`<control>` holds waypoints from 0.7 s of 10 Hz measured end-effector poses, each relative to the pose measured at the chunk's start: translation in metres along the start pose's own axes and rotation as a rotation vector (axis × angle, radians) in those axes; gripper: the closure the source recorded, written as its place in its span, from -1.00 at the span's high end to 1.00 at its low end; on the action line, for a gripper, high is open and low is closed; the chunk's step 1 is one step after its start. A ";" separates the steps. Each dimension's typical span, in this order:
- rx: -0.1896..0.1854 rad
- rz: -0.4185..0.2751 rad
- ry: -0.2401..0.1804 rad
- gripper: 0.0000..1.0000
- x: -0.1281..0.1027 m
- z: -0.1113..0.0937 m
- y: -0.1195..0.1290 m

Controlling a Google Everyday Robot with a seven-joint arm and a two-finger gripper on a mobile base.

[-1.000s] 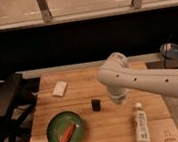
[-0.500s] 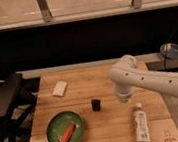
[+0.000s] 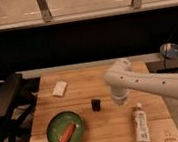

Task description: Knock the eraser over

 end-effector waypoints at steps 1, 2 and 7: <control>-0.004 -0.022 0.002 -0.70 -0.015 -0.001 -0.004; -0.008 -0.046 0.003 -0.70 -0.029 -0.003 -0.008; 0.001 -0.101 -0.001 -0.70 -0.080 -0.017 -0.041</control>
